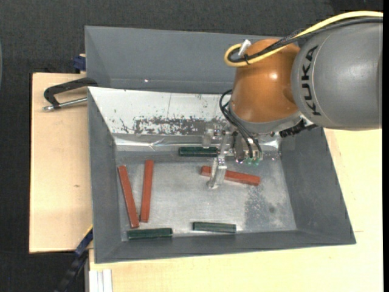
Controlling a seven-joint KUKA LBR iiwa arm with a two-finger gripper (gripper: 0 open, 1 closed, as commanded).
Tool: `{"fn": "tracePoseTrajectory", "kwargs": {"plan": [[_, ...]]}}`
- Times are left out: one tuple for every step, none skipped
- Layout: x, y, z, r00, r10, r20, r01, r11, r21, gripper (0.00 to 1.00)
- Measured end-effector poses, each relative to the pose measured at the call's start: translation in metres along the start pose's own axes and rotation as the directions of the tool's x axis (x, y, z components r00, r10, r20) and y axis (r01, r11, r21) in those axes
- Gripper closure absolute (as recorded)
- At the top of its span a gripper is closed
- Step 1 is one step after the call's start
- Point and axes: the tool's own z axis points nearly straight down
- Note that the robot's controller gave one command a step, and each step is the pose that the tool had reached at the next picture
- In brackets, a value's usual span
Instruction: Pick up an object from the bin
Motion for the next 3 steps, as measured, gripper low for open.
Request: {"fn": "tracePoseTrajectory", "kwargs": {"plan": [[0.034, -0.047, 0.055, 0.995, 0.1, 0.002, -0.1, 0.995, 0.0, 0.0], [0.043, -0.047, 0.08, 0.995, 0.101, -0.014, -0.101, 0.995, 0.005, 0.0], [0.0, -0.046, 0.086, 0.999, -0.038, -0.001, 0.038, 0.999, -0.001, 0.0]]}}
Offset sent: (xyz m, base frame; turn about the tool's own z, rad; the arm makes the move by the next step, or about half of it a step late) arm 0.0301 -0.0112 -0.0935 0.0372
